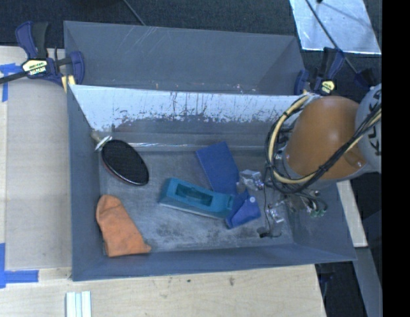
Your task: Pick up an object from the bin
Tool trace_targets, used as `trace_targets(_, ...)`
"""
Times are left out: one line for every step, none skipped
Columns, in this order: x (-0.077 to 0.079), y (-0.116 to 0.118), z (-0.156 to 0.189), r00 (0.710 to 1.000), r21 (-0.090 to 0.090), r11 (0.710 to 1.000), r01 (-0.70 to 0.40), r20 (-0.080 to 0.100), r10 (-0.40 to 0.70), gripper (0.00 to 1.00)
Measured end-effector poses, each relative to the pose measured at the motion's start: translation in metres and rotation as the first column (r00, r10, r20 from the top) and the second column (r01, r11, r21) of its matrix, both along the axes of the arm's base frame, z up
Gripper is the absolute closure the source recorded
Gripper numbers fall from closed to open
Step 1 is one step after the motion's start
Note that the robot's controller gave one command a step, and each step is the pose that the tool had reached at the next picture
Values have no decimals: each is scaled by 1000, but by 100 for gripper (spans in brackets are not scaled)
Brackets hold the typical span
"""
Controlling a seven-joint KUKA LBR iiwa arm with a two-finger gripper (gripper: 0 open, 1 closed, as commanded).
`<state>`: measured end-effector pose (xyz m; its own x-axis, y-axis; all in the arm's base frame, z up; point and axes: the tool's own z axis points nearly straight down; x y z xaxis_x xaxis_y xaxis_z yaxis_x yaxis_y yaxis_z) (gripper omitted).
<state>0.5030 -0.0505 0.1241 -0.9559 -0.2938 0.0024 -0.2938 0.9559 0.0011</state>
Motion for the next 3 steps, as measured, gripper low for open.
trace_targets(0,0,7,996,-1,996,-94,7,94,0)
trace_targets(31,-3,-49,938,-3,938,-345,12,345,0)
trace_targets(31,-4,-55,907,-2,907,-421,-17,421,100)
